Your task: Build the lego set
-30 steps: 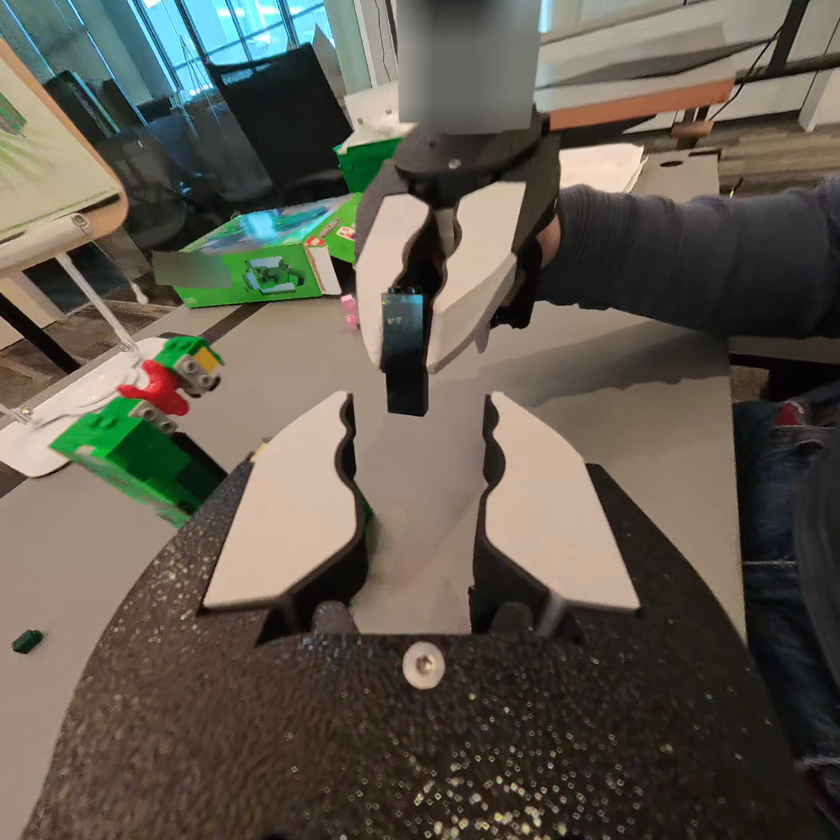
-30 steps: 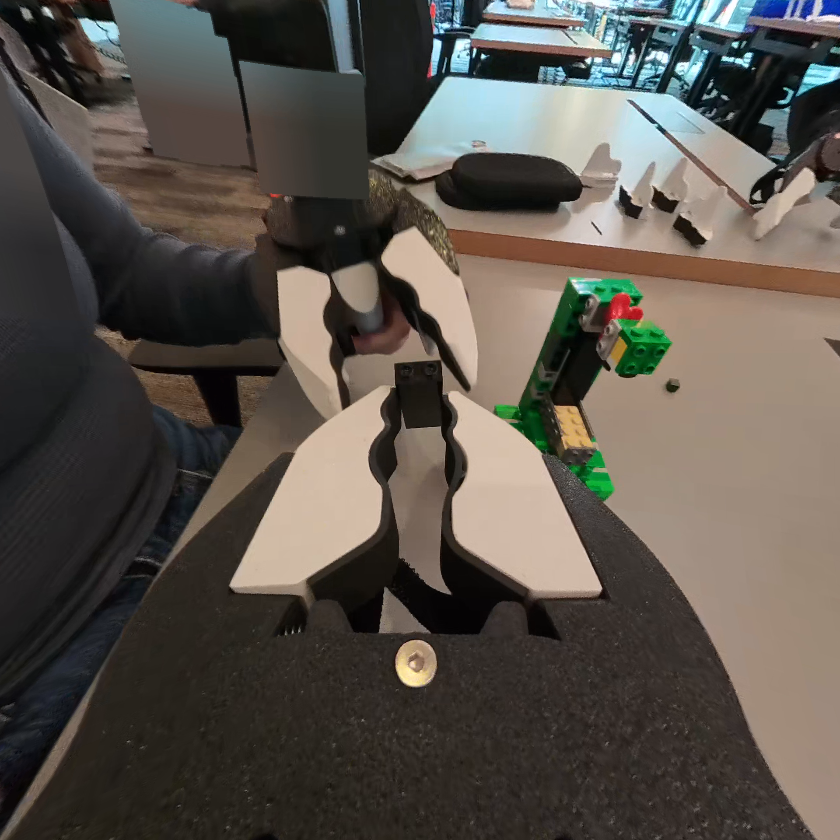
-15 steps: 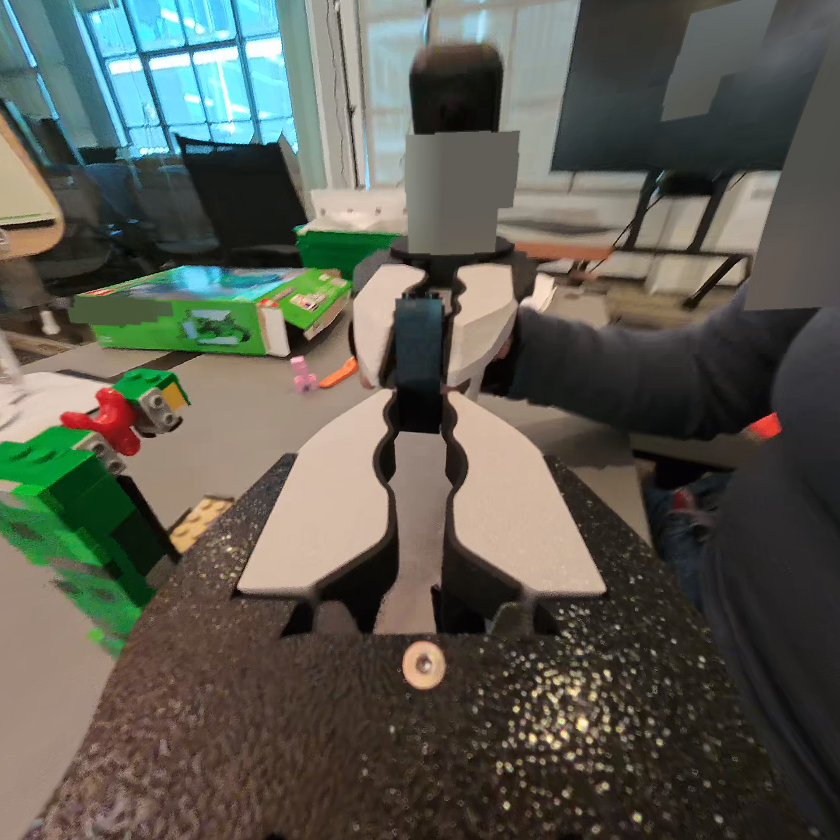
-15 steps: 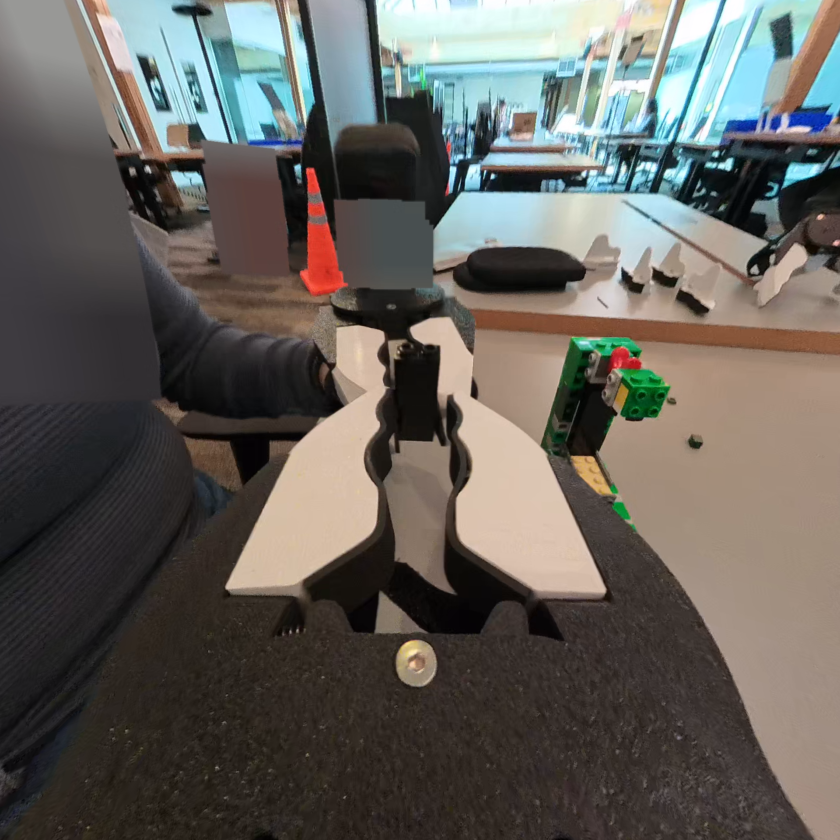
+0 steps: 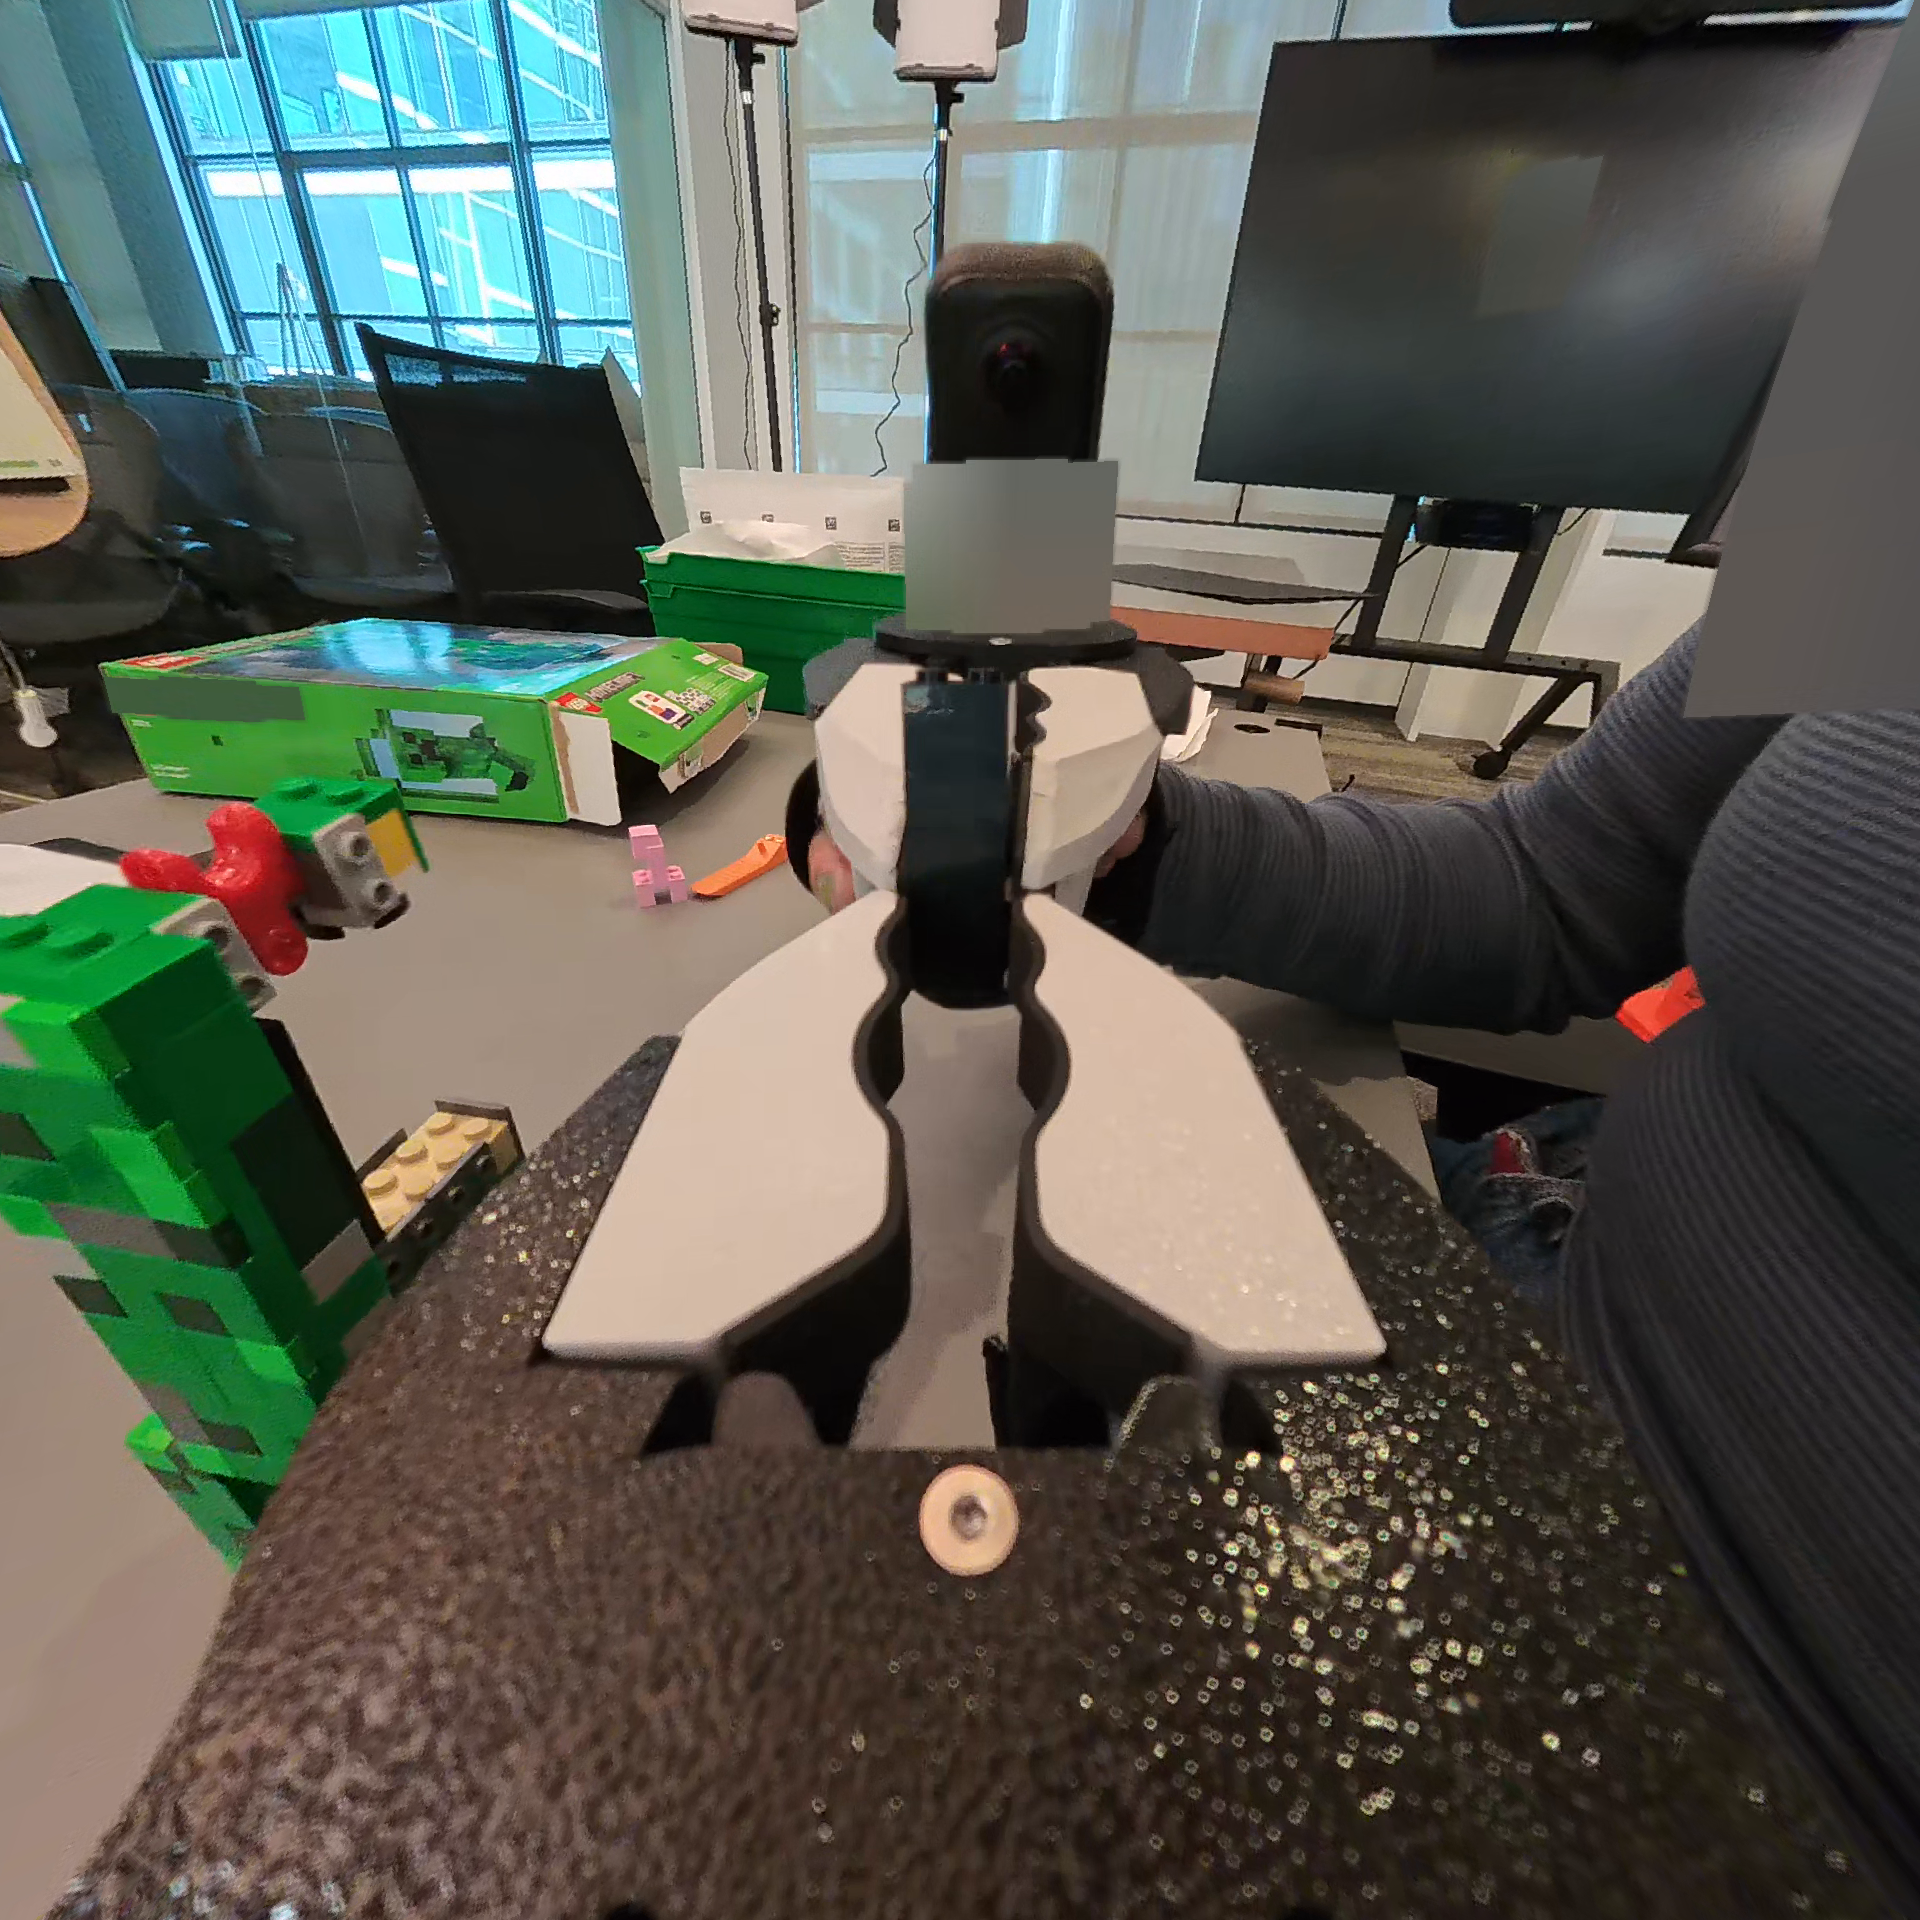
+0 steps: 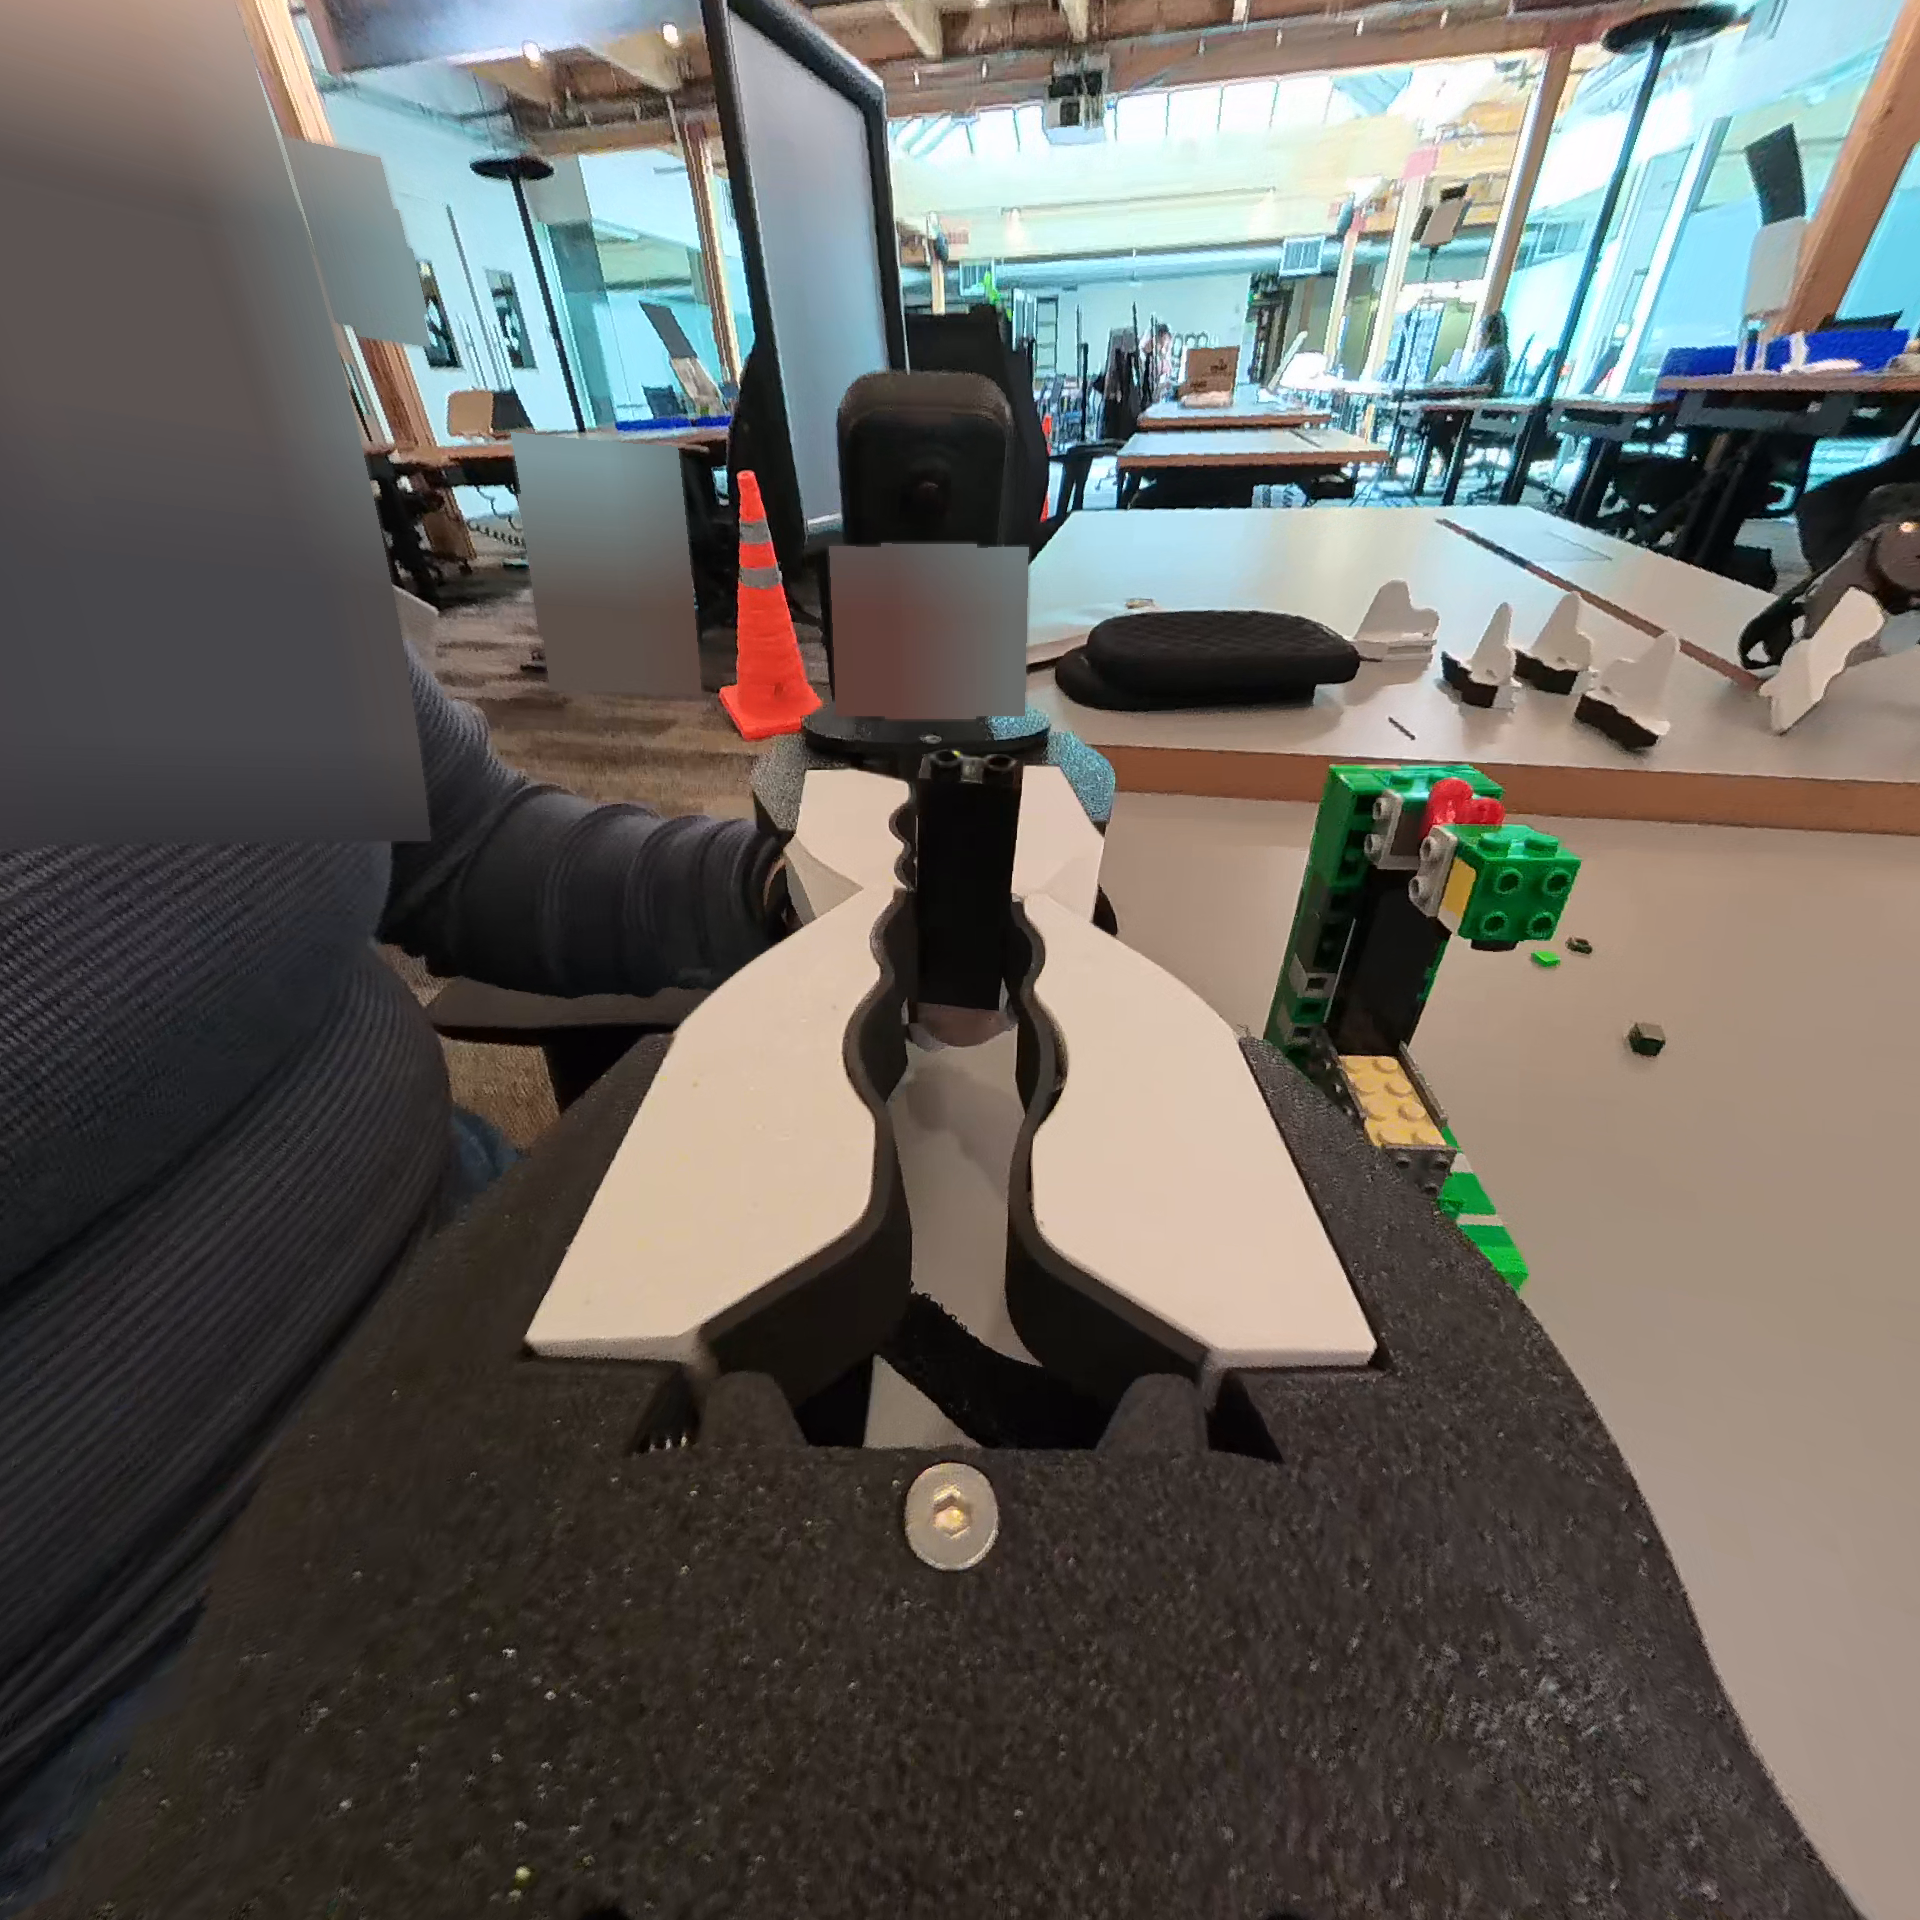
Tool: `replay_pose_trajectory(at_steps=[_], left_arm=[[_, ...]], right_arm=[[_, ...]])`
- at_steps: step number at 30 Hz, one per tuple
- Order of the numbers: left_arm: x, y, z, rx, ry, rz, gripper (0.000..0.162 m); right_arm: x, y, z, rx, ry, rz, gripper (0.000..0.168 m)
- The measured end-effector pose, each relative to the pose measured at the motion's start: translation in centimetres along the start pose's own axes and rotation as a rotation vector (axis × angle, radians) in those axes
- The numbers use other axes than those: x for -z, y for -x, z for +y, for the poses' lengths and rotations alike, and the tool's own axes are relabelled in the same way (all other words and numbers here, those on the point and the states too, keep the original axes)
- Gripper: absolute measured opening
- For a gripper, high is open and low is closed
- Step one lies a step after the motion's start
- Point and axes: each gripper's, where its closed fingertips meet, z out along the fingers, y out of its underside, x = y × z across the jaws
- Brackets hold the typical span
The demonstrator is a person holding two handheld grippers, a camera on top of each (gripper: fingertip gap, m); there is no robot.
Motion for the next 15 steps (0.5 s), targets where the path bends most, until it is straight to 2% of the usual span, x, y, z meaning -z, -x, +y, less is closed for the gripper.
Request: replay_pose_trajectory(at_steps=[11,14,15], left_arm=[[0.1,0.2,0.3,0.016,-0.004,0.006,0.017],[1.0,0.9,0.5,-0.008,0.031,-0.047,0.031],[1.4,1.0,0.4,-0.027,0.029,-0.058,0.026]], right_arm=[[0.0,-0.3,0.1,-0.013,-0.011,-0.014,0.016],[0.5,-1.9,0.7,0.016,0.002,0.065,0.016],[0.8,-2.9,1.1,0.031,0.024,0.105,0.016]])
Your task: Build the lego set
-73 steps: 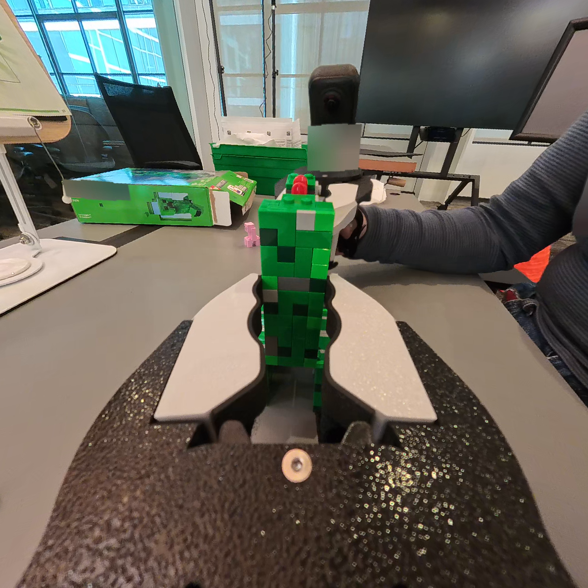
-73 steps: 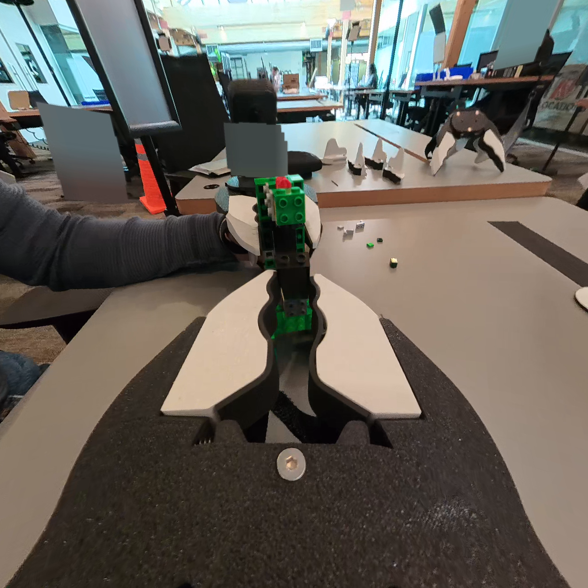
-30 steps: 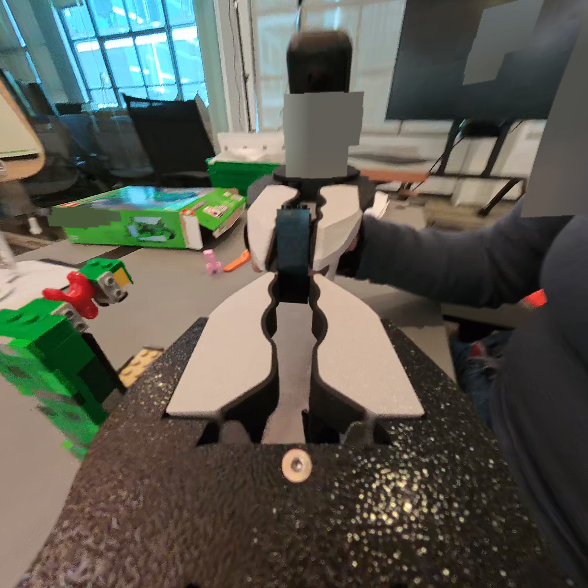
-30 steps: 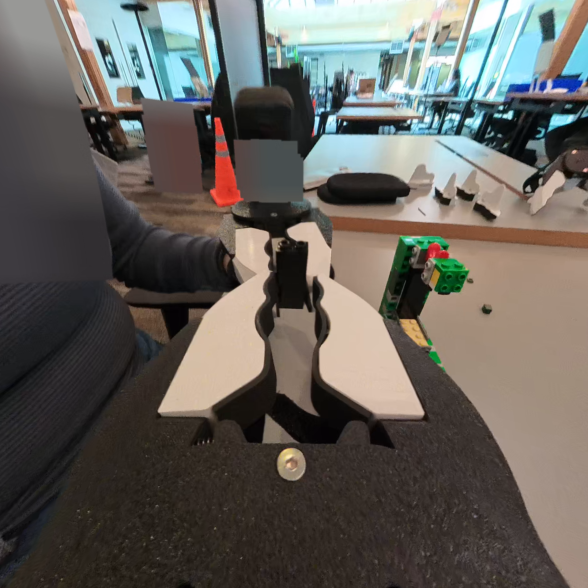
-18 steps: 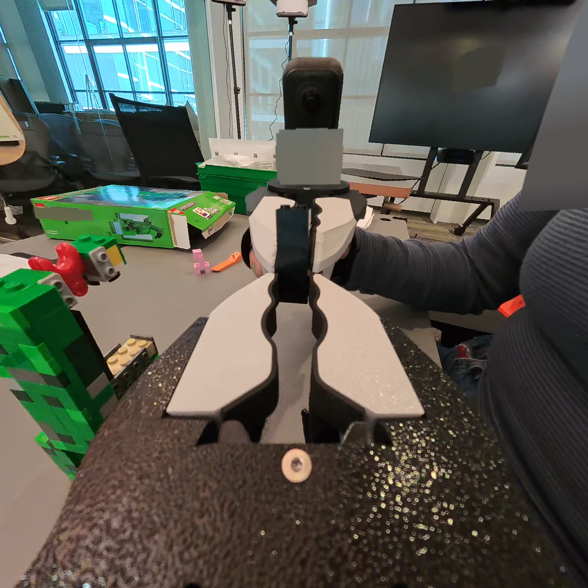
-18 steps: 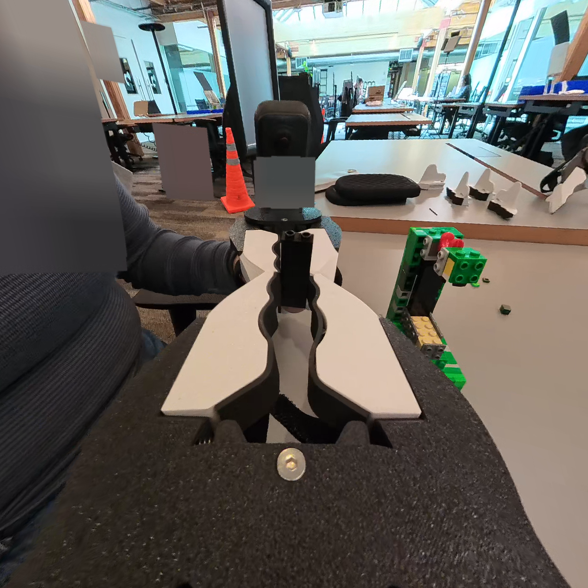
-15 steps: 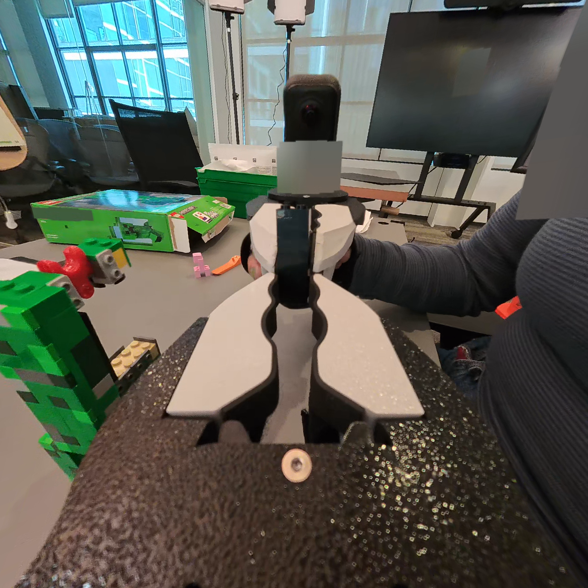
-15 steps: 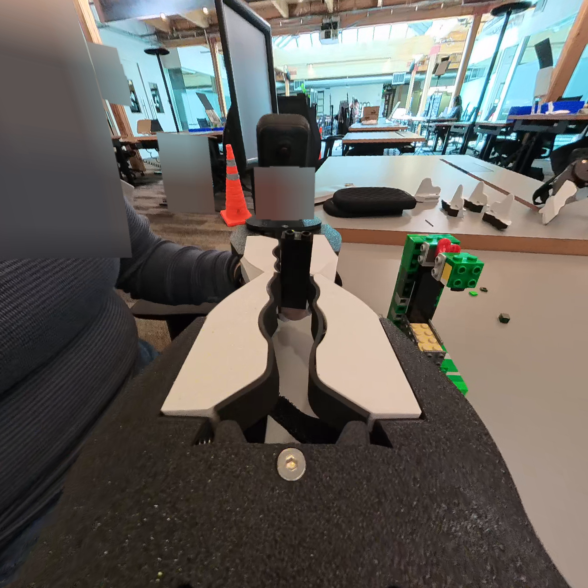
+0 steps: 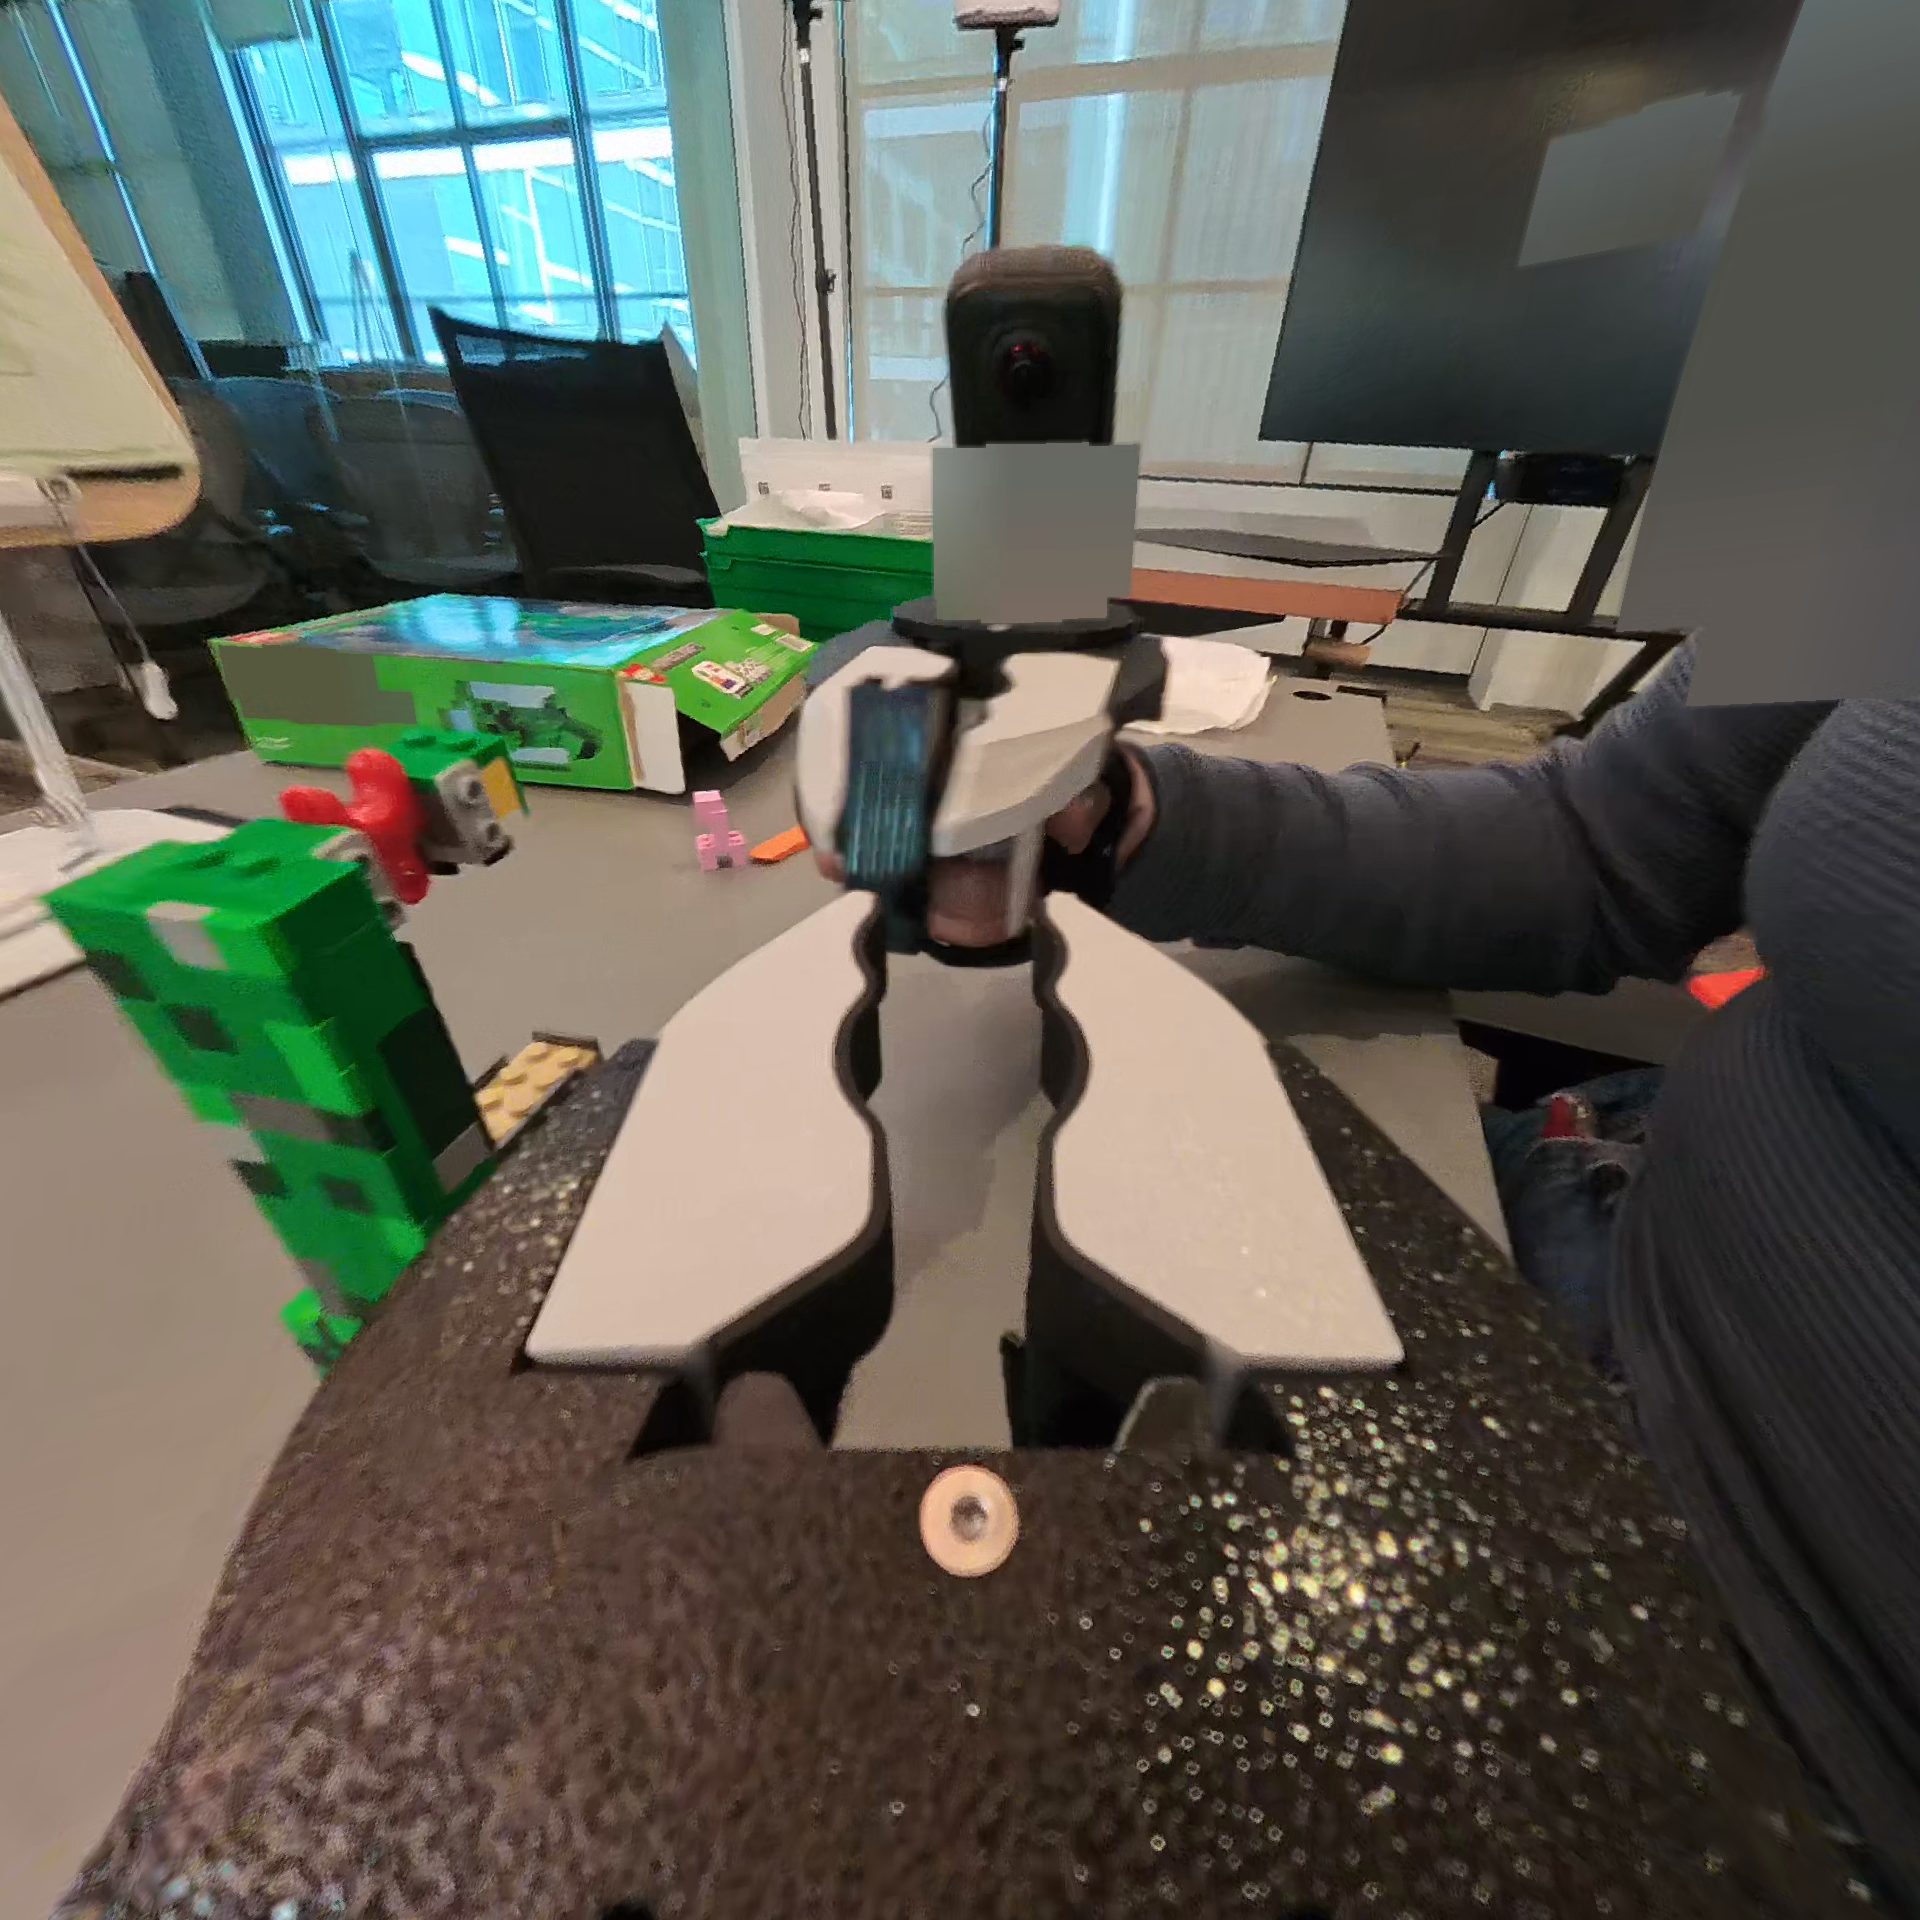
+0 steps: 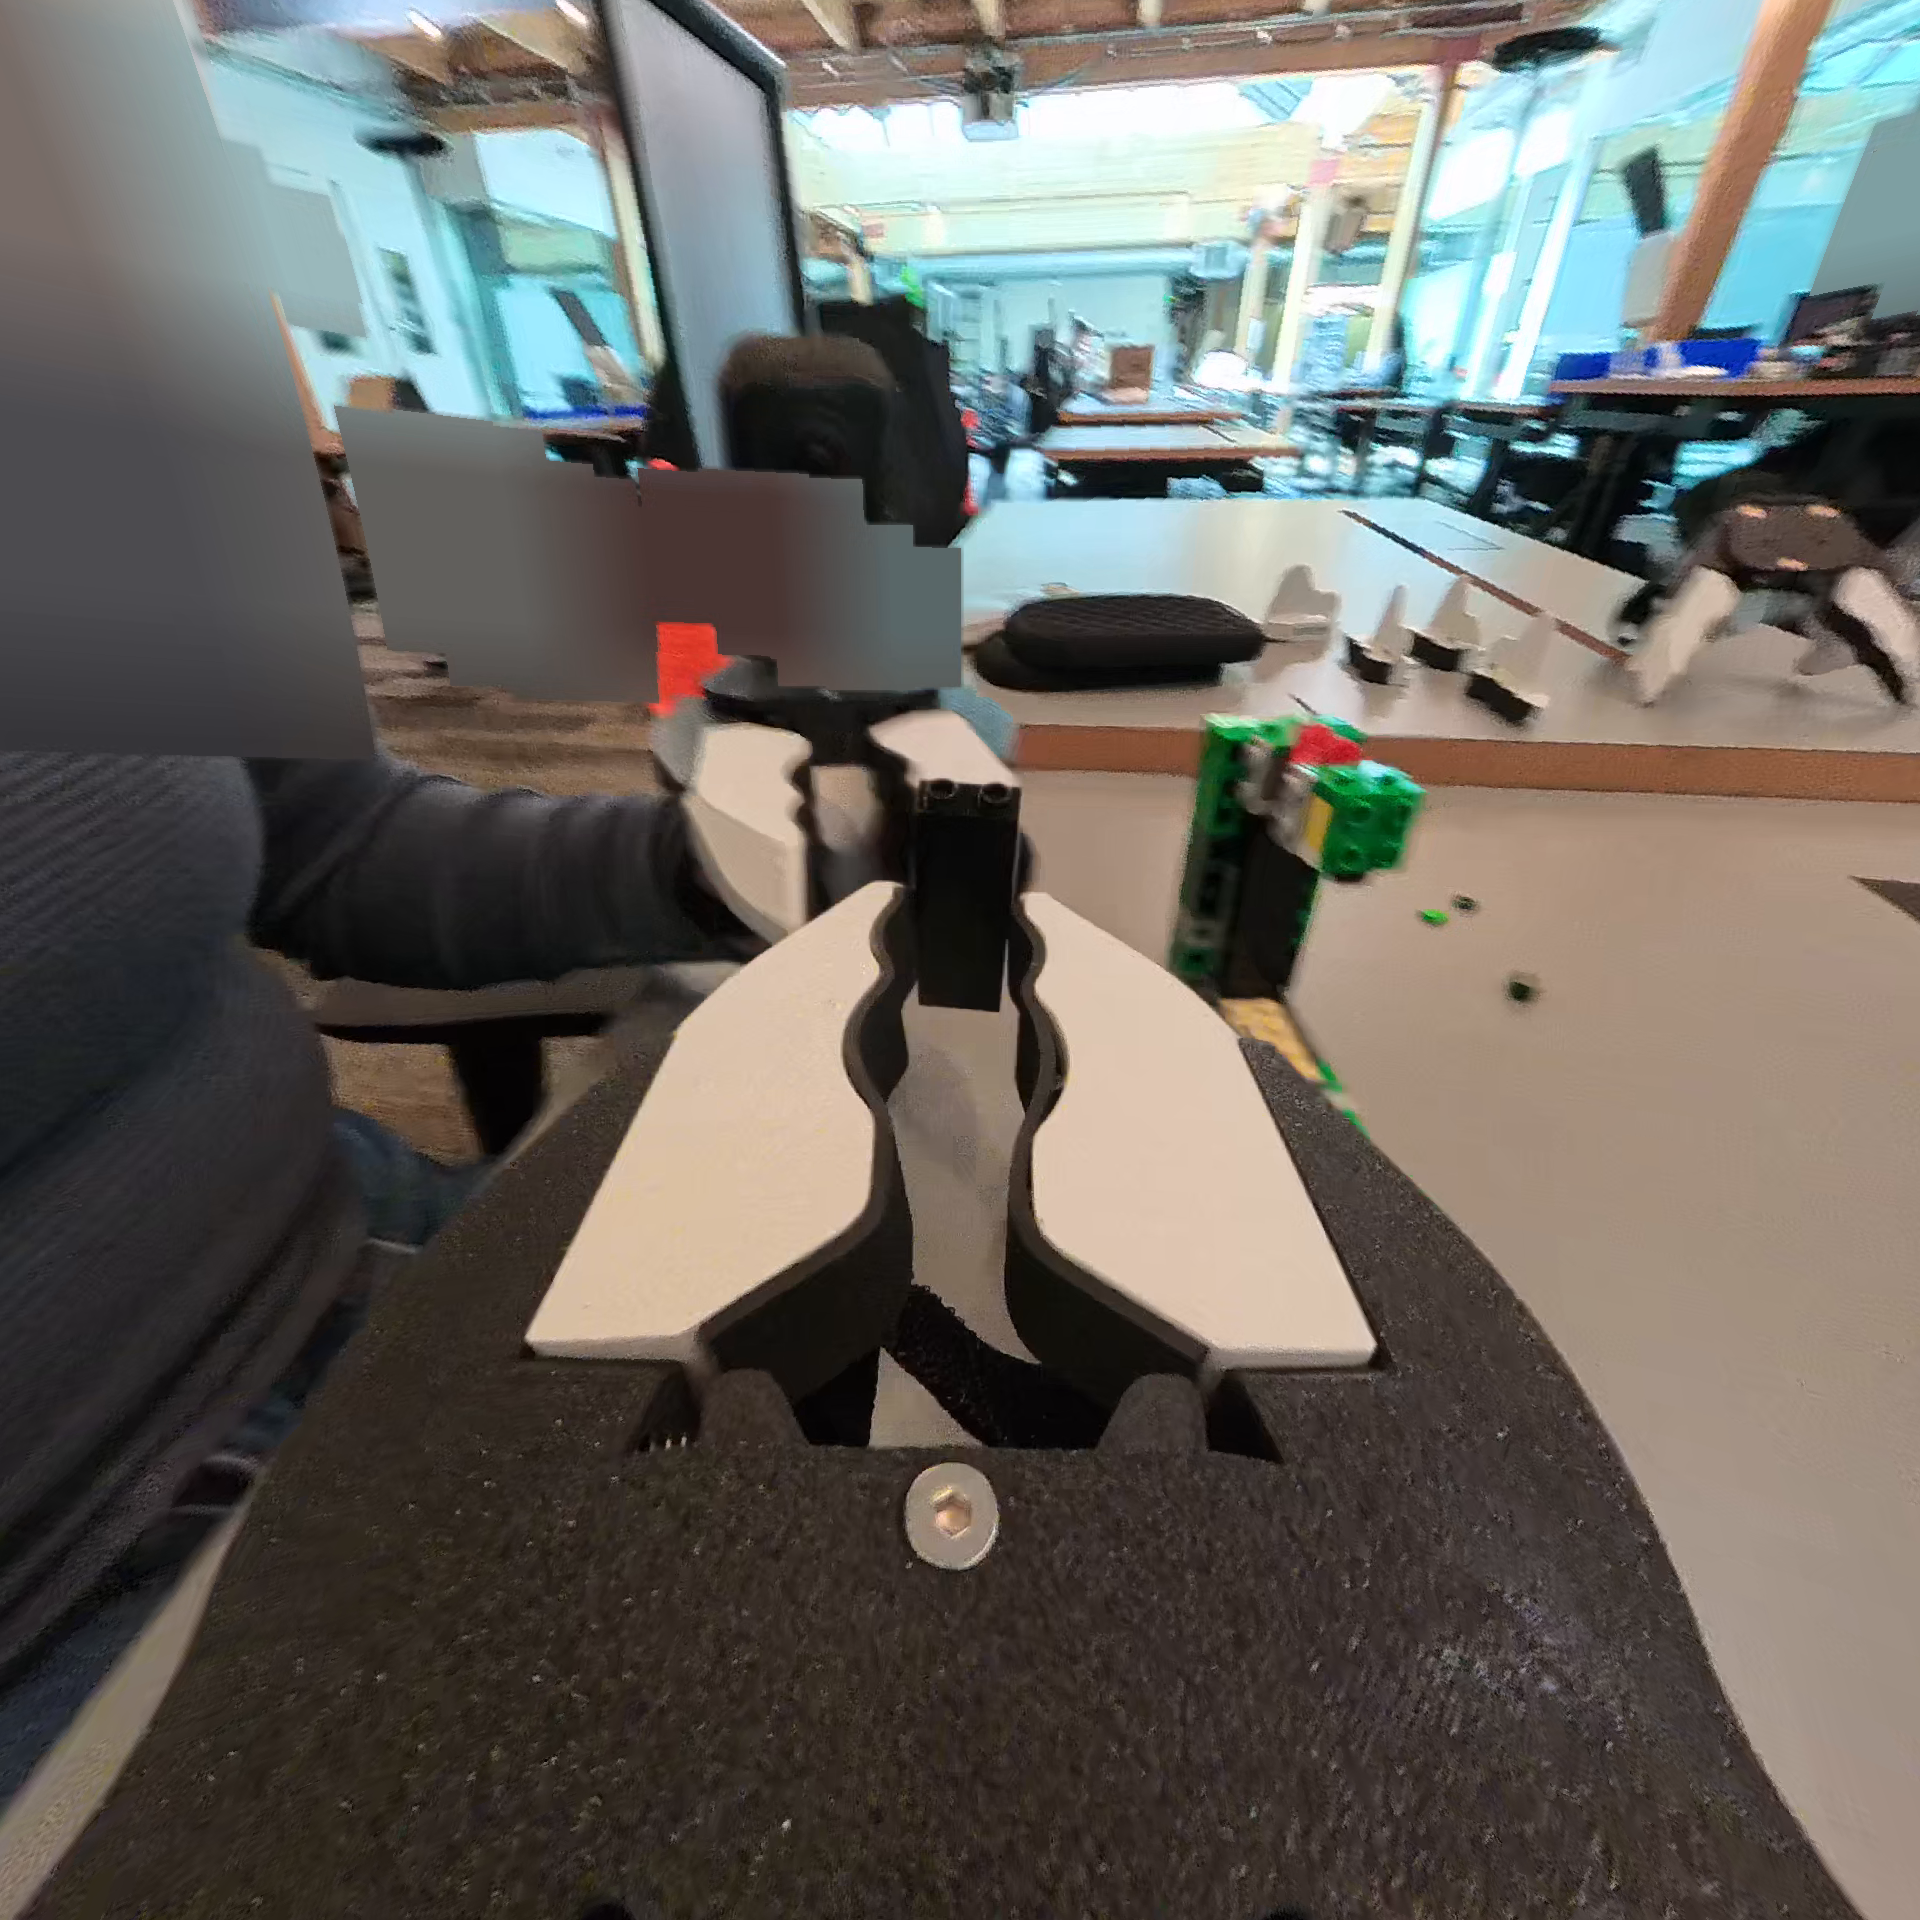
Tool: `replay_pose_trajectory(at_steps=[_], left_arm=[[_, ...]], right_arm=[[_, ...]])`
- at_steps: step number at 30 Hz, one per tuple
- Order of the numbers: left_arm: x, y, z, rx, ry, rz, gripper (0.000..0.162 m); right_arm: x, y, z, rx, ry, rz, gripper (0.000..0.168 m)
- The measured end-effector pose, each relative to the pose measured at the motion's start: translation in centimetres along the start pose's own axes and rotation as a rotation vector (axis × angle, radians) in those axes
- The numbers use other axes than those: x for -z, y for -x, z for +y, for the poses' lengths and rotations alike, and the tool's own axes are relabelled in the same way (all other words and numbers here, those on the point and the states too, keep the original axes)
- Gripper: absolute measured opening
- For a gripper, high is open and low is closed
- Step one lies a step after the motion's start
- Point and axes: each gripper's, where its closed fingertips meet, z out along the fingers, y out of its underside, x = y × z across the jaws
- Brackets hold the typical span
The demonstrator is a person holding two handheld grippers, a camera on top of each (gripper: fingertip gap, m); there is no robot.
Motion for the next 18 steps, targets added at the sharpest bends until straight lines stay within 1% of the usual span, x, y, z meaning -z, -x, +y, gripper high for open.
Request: replay_pose_trajectory(at_steps=[1,4,8,11,12,15,18], left_arm=[[0.6,0.2,-0.3,-0.020,-0.017,-0.012,0.022],[2.3,1.9,-0.8,-0.065,-0.036,-0.104,0.022],[4.3,4.7,-1.5,-0.103,-0.033,-0.200,0.027],[5.2,7.0,-1.4,-0.102,-0.007,-0.242,0.038],[5.2,7.6,-0.9,-0.080,0.016,-0.238,0.045],[4.7,8.8,1.2,0.004,0.088,-0.180,0.061],[3.7,9.3,3.0,0.049,0.148,-0.120,0.069]], right_arm=[[0.2,-0.9,0.5,0.015,0.025,0.033,0.016],[0.7,-3.2,1.3,0.008,0.077,0.073,0.016],[0.9,-5.1,1.9,0.019,0.131,0.094,0.016],[0.6,-5.5,3.0,0.010,0.212,0.066,0.016],[0.5,-5.6,3.3,0.002,0.245,0.053,0.016],[0.3,-5.8,3.9,-0.005,0.357,0.030,0.016],[0.0,-6.1,4.0,-0.004,0.462,0.015,0.016]])
